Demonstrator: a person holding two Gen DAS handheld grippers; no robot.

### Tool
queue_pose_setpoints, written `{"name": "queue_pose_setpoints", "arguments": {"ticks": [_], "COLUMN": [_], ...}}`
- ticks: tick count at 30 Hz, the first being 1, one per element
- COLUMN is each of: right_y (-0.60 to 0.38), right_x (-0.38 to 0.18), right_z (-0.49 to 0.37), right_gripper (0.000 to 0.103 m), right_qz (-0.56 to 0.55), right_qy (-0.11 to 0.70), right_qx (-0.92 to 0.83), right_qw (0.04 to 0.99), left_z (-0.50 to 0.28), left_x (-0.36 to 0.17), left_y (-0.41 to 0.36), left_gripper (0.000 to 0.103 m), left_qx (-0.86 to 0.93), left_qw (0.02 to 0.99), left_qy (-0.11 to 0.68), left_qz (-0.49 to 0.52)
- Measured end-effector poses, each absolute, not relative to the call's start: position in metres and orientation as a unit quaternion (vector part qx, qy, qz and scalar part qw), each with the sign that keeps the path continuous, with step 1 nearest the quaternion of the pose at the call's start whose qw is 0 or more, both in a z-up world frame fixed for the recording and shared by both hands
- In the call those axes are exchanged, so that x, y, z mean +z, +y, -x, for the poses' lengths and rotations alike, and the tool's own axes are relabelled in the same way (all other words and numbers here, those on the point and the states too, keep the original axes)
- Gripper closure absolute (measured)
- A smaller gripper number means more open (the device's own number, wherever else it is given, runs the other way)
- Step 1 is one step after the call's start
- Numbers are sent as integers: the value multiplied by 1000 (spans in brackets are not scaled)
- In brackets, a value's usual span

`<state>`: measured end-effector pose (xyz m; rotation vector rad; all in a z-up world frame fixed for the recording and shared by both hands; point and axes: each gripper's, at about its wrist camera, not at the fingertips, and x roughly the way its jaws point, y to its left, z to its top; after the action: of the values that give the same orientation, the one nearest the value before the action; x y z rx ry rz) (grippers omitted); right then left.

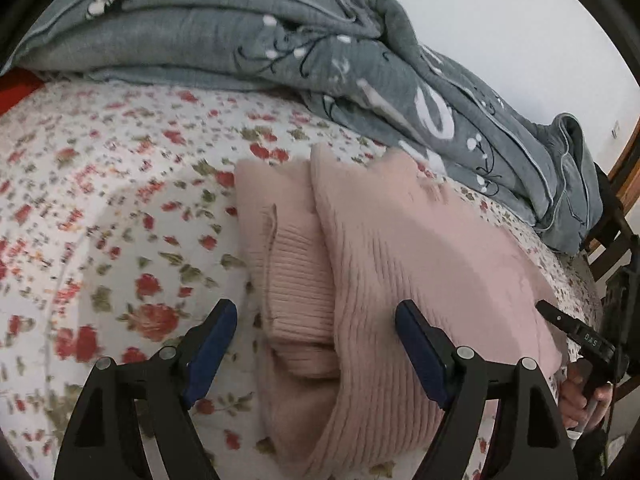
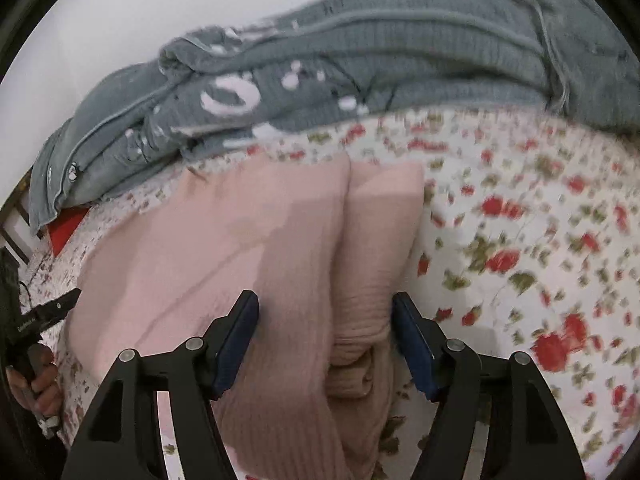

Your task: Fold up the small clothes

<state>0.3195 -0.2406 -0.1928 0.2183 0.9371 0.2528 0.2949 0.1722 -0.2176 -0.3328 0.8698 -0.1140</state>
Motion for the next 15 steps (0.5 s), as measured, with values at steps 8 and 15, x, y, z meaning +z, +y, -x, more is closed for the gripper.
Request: {"name": "queue_pose_setpoints", "arguments": {"ticks": [8, 15], "right_y": [-245, -245], "right_x": [-195, -198], "right_z": [-318, -325], "right_gripper": [36, 36], "right_qz": [-119, -125], "right_qy": [446, 452], "right_qx": [120, 126], "right_qw": [879, 874], "left_z": [-292, -305], "left_x": [-223, -223], "left_y": [175, 181], "left_gripper": [30, 49], "left_qx": [-51, -42], "left_qw": [897, 888], "left_qy": [402, 404], "left_qz": [175, 215]}}
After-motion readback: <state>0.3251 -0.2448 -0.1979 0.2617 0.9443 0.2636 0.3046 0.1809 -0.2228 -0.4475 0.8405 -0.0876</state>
